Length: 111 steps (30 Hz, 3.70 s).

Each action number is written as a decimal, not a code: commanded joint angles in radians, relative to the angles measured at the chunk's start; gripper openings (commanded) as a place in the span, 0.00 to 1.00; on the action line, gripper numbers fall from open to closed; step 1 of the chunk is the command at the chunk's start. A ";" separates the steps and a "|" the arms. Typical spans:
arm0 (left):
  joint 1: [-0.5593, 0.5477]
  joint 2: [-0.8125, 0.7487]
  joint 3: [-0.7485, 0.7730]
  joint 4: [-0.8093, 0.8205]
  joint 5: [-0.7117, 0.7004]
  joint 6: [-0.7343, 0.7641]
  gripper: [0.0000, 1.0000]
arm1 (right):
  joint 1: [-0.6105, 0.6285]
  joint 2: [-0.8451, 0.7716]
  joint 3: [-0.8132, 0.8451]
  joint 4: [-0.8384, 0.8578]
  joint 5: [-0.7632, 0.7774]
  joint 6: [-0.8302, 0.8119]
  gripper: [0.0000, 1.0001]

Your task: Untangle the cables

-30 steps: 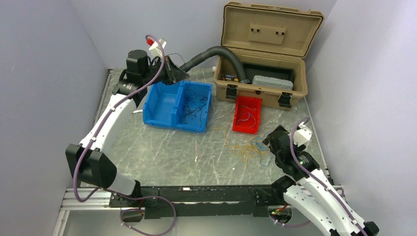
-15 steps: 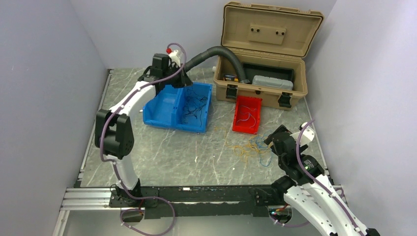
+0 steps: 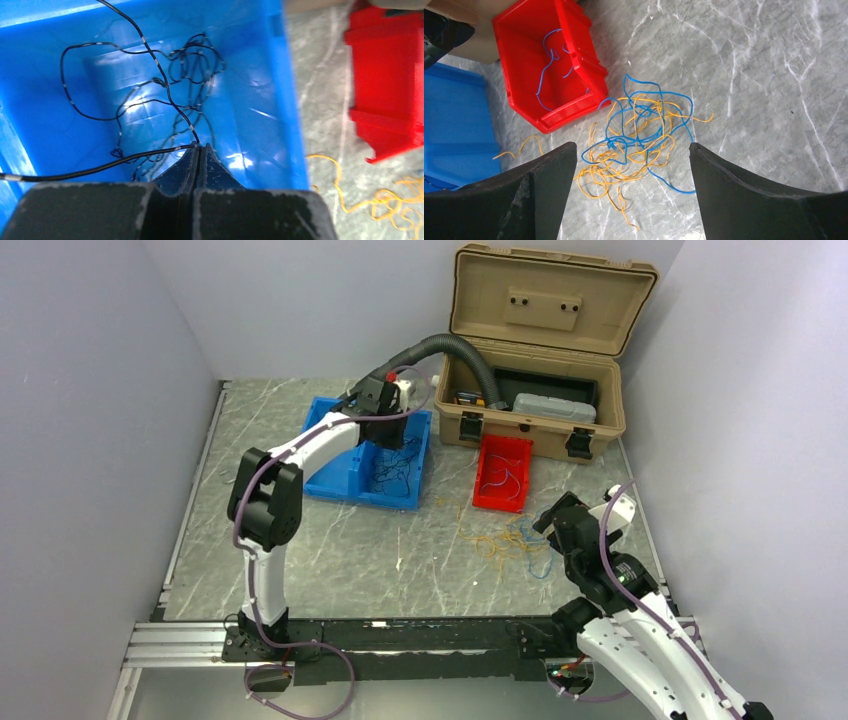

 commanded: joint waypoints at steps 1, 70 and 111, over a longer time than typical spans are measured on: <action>0.017 0.068 0.051 -0.072 -0.066 0.008 0.00 | -0.003 0.019 0.019 0.034 -0.024 -0.016 0.86; -0.282 -0.790 -0.739 0.345 0.182 -0.113 0.72 | 0.323 0.438 0.211 0.139 -0.270 -0.057 0.95; -0.399 -0.928 -0.801 0.440 0.047 -0.008 0.73 | -0.151 0.333 0.360 0.312 -0.974 -0.581 0.00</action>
